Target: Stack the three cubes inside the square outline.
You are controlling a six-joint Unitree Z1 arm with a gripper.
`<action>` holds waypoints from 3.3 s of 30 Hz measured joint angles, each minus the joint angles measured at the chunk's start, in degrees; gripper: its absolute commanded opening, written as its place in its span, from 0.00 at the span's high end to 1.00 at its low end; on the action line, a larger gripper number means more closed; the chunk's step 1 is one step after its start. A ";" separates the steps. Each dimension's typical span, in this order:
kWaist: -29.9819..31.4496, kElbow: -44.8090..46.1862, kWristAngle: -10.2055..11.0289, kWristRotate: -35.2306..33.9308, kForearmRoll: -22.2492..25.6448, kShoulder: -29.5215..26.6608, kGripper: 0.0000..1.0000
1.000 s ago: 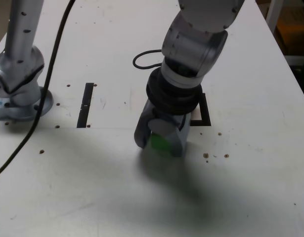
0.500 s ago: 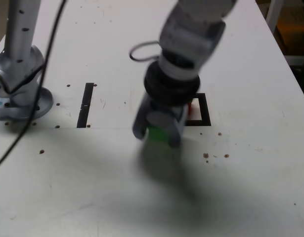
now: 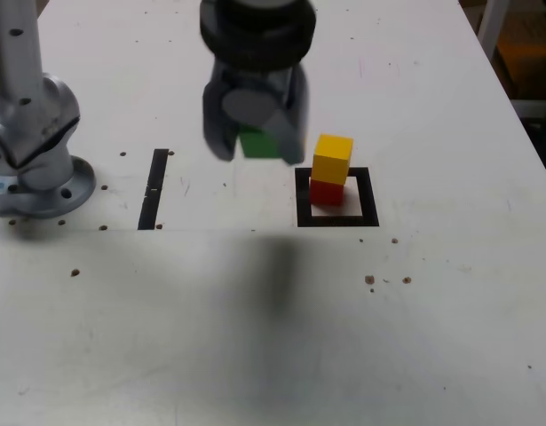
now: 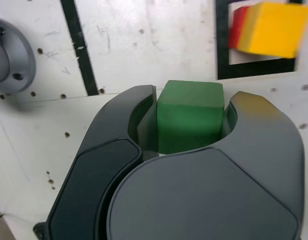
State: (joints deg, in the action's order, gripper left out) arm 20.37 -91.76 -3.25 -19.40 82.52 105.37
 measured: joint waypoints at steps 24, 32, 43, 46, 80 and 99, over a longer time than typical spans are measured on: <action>-12.95 -11.45 0.67 14.78 0.97 11.88 0.76; -13.04 -13.62 0.44 15.73 0.89 13.73 0.76; -14.07 -13.36 0.42 16.56 0.87 14.33 0.64; -14.10 -13.29 0.40 16.71 0.86 14.33 0.57; -14.10 -11.51 -1.16 17.52 0.30 13.75 0.19; -10.02 -10.68 6.57 12.26 5.80 1.79 0.17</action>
State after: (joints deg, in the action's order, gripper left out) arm 10.35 -102.45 3.32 -7.14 88.31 107.16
